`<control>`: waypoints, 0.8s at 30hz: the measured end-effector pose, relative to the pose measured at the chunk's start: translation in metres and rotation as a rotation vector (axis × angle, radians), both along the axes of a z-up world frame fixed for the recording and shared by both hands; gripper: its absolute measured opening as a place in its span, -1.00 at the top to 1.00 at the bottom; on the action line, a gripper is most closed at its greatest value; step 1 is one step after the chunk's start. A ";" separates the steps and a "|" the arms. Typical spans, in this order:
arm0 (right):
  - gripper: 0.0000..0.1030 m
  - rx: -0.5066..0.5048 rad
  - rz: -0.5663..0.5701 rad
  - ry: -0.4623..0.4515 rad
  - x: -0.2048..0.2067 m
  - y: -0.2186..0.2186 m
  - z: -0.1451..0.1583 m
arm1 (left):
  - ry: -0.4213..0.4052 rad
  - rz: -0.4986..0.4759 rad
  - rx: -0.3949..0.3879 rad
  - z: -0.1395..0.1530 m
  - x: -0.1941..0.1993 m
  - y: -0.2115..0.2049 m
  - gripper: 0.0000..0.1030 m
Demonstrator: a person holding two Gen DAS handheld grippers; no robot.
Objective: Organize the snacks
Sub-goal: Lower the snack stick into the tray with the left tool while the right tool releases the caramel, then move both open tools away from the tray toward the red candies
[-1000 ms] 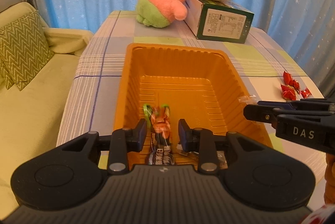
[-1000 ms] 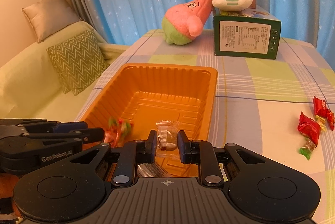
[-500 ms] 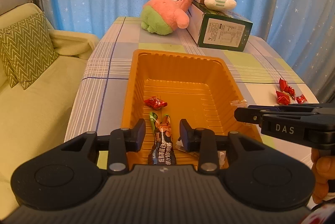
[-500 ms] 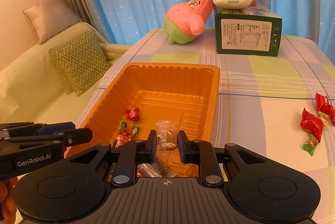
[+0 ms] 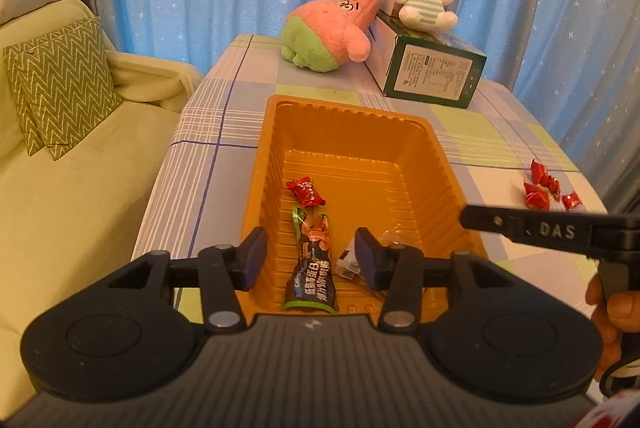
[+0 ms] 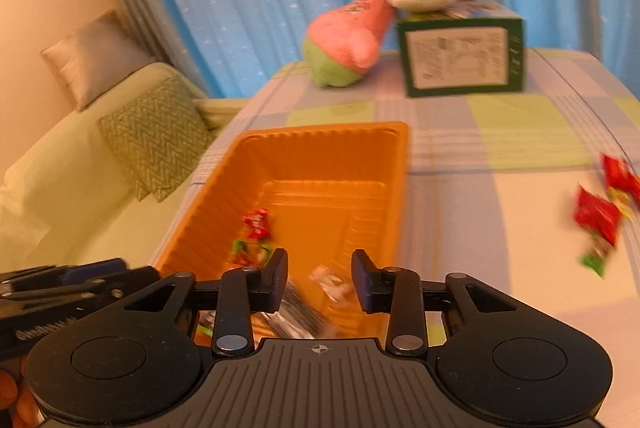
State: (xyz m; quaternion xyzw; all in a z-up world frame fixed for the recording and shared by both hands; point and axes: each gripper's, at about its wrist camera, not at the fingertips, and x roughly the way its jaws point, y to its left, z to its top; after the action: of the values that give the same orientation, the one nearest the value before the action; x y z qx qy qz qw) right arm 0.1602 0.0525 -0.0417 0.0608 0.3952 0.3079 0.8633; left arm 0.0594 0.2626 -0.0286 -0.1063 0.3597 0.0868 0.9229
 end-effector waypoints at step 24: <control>-0.12 -0.052 -0.159 -0.049 -0.094 -0.127 0.052 | -0.063 -0.054 -0.010 0.055 -0.073 -0.101 -0.45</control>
State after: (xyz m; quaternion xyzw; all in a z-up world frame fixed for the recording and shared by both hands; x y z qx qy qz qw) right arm 0.0662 -0.0740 0.0102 0.0619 0.3759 0.2293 0.8957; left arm -0.0133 0.1611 0.0268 -0.1037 0.3338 0.0568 0.9352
